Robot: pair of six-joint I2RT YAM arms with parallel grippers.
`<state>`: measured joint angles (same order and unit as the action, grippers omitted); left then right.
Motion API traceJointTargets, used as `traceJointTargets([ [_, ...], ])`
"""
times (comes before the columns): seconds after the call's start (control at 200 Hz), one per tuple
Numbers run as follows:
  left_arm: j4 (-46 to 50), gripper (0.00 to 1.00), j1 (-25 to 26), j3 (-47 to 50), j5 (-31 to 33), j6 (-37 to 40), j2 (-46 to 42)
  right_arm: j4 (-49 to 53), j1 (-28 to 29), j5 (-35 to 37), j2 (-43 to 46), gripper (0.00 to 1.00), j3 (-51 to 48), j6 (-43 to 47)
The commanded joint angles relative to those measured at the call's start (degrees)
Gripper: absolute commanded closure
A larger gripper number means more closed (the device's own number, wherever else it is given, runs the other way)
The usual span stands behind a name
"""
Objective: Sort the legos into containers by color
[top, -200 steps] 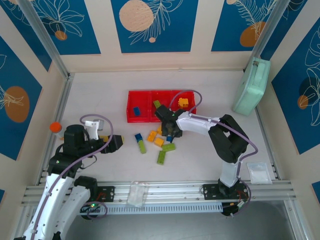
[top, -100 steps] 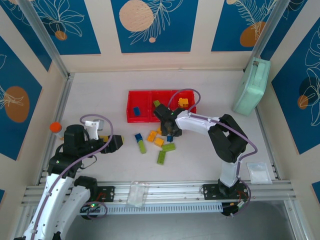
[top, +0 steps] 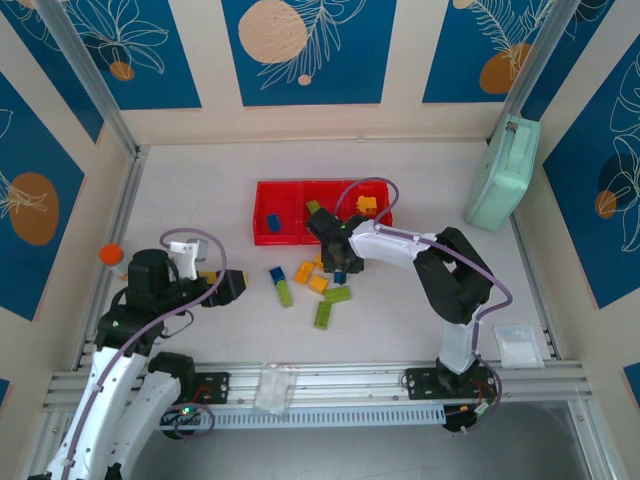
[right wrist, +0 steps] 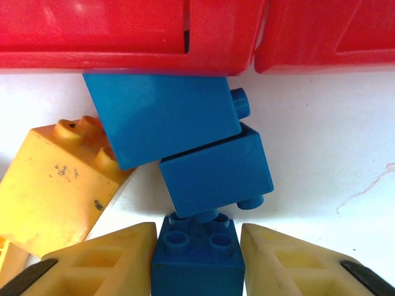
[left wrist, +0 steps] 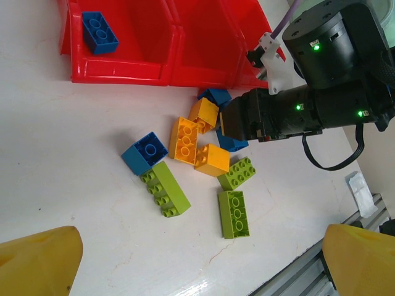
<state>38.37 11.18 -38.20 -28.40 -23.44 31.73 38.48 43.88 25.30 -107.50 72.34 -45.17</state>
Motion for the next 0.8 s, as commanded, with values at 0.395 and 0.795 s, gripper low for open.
traceJointTargets([
  [0.395,-0.8,0.01,0.5,-1.3,-0.2,1.2,-0.1,5.1,1.6,0.3,3.7,0.69,8.4,4.2],
  [0.795,-0.4,0.01,0.6,-1.4,0.6,1.3,-0.7,-3.9,1.6,-7.2,-4.1,0.71,27.8,12.1],
])
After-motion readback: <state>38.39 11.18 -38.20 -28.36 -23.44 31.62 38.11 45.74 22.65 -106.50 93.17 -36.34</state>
